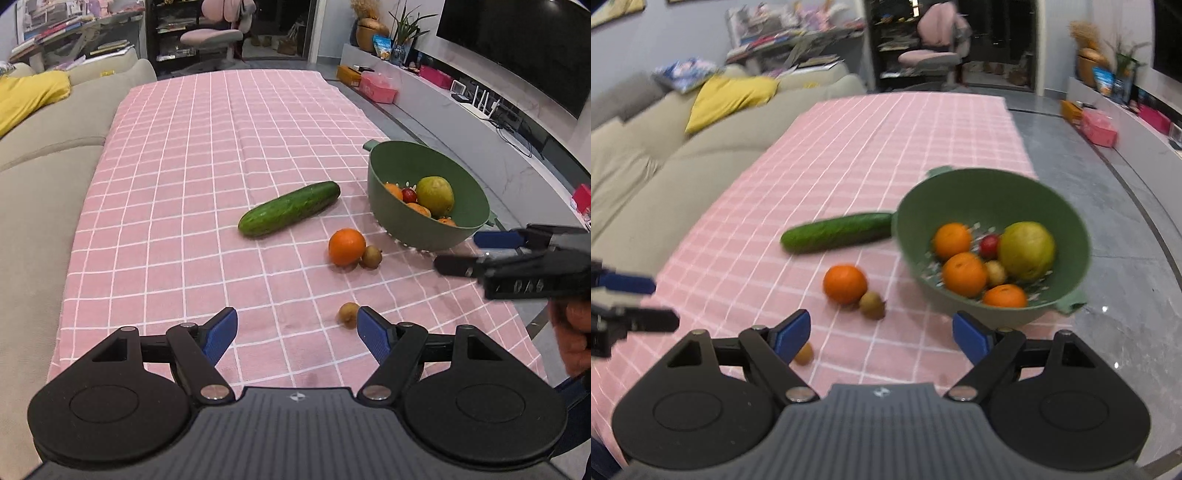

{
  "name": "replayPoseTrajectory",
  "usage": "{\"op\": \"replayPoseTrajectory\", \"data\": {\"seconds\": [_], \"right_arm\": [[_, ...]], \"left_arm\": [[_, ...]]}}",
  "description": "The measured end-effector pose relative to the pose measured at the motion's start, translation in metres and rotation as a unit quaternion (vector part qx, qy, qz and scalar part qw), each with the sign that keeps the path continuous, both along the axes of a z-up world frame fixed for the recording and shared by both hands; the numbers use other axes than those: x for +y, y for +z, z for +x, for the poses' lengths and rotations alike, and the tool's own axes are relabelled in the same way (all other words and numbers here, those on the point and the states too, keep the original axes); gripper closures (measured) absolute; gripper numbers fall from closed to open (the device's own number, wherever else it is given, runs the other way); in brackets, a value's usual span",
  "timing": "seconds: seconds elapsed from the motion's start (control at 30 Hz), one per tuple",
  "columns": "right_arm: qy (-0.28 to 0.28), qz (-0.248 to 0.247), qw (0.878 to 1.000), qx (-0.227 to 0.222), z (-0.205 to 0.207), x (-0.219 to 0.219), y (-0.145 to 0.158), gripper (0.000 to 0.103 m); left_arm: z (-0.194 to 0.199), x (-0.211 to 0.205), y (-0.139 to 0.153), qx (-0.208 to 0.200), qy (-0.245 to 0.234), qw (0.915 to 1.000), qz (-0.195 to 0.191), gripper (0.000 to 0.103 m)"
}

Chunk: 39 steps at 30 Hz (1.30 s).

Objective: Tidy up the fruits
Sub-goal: 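Withdraw both tools and grasp a small brown kiwi with the right tool, then grasp the cucumber with the left tool while the right tool holds the kiwi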

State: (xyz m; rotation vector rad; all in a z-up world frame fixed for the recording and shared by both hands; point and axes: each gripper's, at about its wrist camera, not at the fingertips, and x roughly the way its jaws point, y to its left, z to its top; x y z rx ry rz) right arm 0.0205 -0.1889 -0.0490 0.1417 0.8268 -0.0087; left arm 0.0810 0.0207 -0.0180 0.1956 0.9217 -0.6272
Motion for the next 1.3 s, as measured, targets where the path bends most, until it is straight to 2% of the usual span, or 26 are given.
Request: {"op": "replayPoseTrajectory", "data": {"seconds": [0.1,0.3,0.47,0.6,0.7,0.73,0.77,0.97,1.13,1.3], "right_arm": [[0.016,0.001,1.0,0.01,0.006,0.012,-0.011,0.03],[0.056,-0.004,0.998,0.014,0.017,0.039,-0.029,0.031],[0.092,-0.022,0.995,0.022,0.028,0.055,-0.049,0.047],[0.112,-0.035,0.992,0.034,0.037,0.067,-0.068,0.053],[0.119,-0.048,0.991,0.047,0.042,0.072,-0.079,0.068],[0.121,-0.043,0.99,0.052,0.044,0.072,-0.081,0.079],[0.123,-0.039,0.99,0.054,0.044,0.072,-0.082,0.085],[0.107,-0.038,0.992,0.058,0.041,0.059,-0.075,0.085],[0.063,-0.024,0.995,0.074,0.039,0.034,-0.073,0.085],[0.039,-0.015,0.995,0.088,0.037,0.017,-0.075,0.084]], "left_arm": [[0.012,0.001,-0.006,0.001,0.0,1.0,0.005,0.016],[0.048,-0.004,-0.014,-0.007,-0.013,0.9996,0.023,0.017],[0.074,-0.009,-0.02,-0.015,-0.023,0.9987,0.043,0.016],[0.086,-0.009,-0.024,-0.011,-0.027,0.9988,0.039,0.017],[0.092,-0.012,-0.029,-0.009,-0.033,0.9986,0.041,0.016],[0.094,-0.014,-0.031,-0.012,-0.035,0.9985,0.04,0.016],[0.095,-0.016,-0.032,-0.018,-0.037,0.9984,0.039,0.016],[0.109,-0.043,-0.04,-0.038,-0.081,0.9945,0.053,0.016],[0.122,-0.079,-0.046,-0.085,-0.159,0.9793,0.091,0.017],[0.143,-0.107,-0.055,-0.068,-0.215,0.9705,0.086,0.017]]}}
